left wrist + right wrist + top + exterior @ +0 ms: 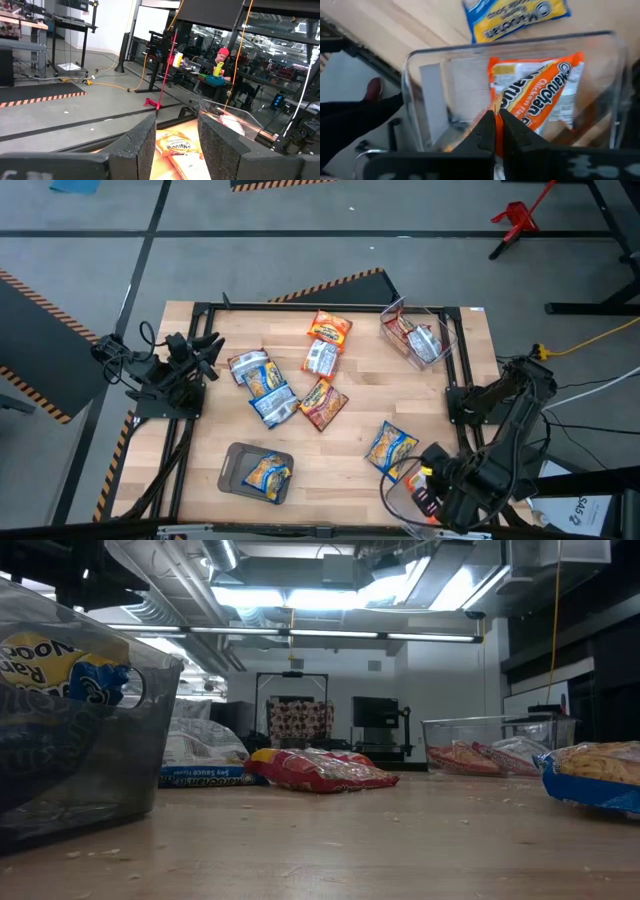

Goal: Sort Maruchan noodles
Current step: Put the orange noodle pack into the bottom transparent bin

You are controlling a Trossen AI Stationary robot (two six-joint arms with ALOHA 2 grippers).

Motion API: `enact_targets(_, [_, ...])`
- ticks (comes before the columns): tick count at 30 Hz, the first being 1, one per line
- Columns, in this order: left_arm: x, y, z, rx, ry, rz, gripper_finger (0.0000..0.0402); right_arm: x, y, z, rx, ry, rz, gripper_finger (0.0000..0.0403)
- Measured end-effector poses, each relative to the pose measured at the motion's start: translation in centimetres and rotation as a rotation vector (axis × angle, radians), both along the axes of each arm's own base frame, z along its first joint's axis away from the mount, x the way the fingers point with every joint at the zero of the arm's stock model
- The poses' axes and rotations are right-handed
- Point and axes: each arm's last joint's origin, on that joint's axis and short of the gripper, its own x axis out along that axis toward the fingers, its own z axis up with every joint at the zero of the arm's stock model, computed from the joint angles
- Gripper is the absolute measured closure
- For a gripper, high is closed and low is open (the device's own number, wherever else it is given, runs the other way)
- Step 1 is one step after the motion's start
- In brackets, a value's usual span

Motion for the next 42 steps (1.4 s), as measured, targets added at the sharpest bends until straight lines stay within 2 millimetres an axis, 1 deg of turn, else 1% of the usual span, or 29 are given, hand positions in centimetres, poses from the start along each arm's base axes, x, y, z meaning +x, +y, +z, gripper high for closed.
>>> enact_targets(14, [0.0,0.0,0.0,0.000,0.000,0.000,0.0262,0.2,0.6,-0.9,0.073,0.041,-0.017,0.0403])
enact_targets(18, [0.0,0.0,0.0,0.000,0.000,0.000,0.0262,0.0,1.1,-0.8,0.098,0.027,-0.014,0.0403])
enact_targets(22, [0.0,0.0,-0.1,0.004,0.007,0.000,0.0262,0.0,1.2,-0.8,0.119,0.029,-0.043,0.0403])
enact_targets(37, [0.1,0.0,-0.3,0.003,0.017,-0.008,0.0262,0.3,1.5,-0.7,0.152,0.012,-0.060,0.0403])
enact_targets(42, [0.1,0.0,-0.3,0.005,0.021,-0.008,0.0262,0.5,2.0,-1.0,0.170,0.020,-0.066,0.0403])
